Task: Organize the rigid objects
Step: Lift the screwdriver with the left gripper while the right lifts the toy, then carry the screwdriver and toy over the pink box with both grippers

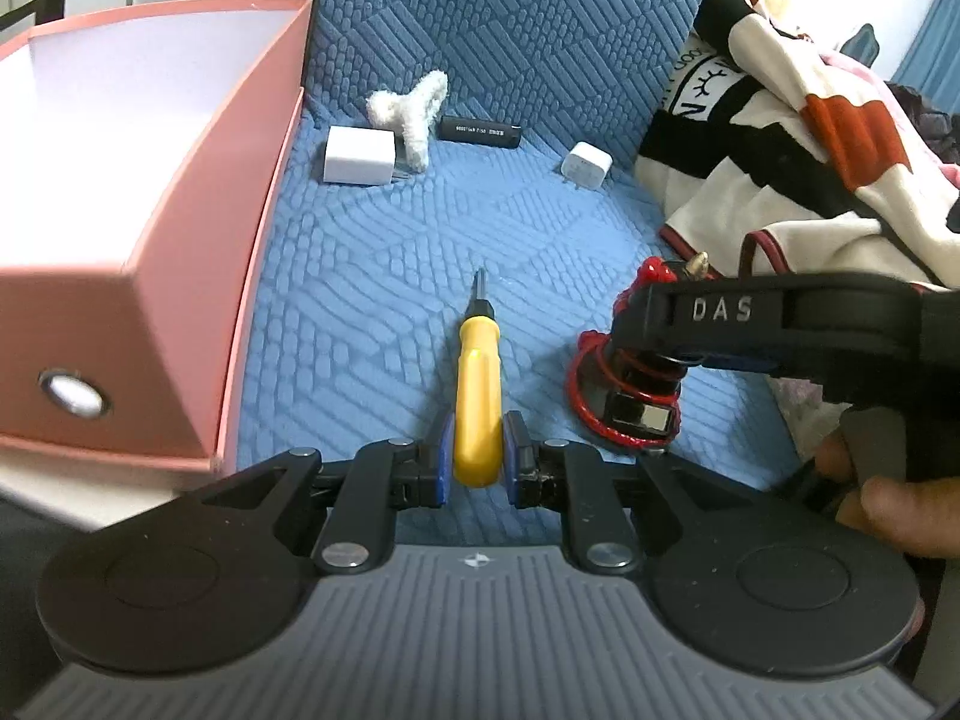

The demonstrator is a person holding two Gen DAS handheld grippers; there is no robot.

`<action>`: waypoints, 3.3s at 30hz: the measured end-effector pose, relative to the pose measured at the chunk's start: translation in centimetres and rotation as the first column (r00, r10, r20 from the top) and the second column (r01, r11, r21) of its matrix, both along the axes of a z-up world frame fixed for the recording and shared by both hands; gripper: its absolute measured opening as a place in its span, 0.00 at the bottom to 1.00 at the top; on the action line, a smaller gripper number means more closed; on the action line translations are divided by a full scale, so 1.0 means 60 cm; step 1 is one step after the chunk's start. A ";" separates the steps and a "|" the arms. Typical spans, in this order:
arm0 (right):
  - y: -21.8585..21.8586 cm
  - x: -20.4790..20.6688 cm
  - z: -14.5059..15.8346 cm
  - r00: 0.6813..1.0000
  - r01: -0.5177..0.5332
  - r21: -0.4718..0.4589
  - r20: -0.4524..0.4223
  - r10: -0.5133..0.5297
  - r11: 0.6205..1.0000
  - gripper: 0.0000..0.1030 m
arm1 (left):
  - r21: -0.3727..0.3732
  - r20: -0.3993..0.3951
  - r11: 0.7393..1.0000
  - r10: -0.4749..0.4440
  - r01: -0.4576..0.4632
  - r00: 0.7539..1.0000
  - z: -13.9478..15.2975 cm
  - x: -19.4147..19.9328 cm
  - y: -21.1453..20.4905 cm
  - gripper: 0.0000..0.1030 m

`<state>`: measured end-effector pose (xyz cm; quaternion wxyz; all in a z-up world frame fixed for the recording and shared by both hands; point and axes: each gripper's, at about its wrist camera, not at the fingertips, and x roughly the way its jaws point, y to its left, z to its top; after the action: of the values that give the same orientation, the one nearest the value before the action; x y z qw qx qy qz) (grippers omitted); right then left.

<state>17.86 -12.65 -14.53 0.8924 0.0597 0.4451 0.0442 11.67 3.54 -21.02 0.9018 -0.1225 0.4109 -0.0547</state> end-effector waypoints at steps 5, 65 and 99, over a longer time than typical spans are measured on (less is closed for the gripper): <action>-0.006 -0.007 -0.002 1.000 0.020 0.009 0.007 -0.020 1.000 0.57 | 0.008 -0.017 1.000 -0.011 0.011 1.000 -0.011 0.007 -0.014 0.19; -0.022 0.031 -0.005 0.998 0.008 0.025 0.064 -0.010 1.000 0.56 | 0.064 0.054 0.998 0.004 -0.008 0.999 0.013 0.084 -0.003 0.21; 0.168 0.043 0.259 0.939 -0.270 0.085 0.243 0.243 0.959 0.56 | 0.058 0.195 0.993 0.093 -0.106 0.976 0.303 0.072 0.242 0.21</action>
<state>20.44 -2.58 1.01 0.9194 0.0477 0.3394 0.1929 15.98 18.03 -2.83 0.9424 -0.1064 0.3171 -0.0069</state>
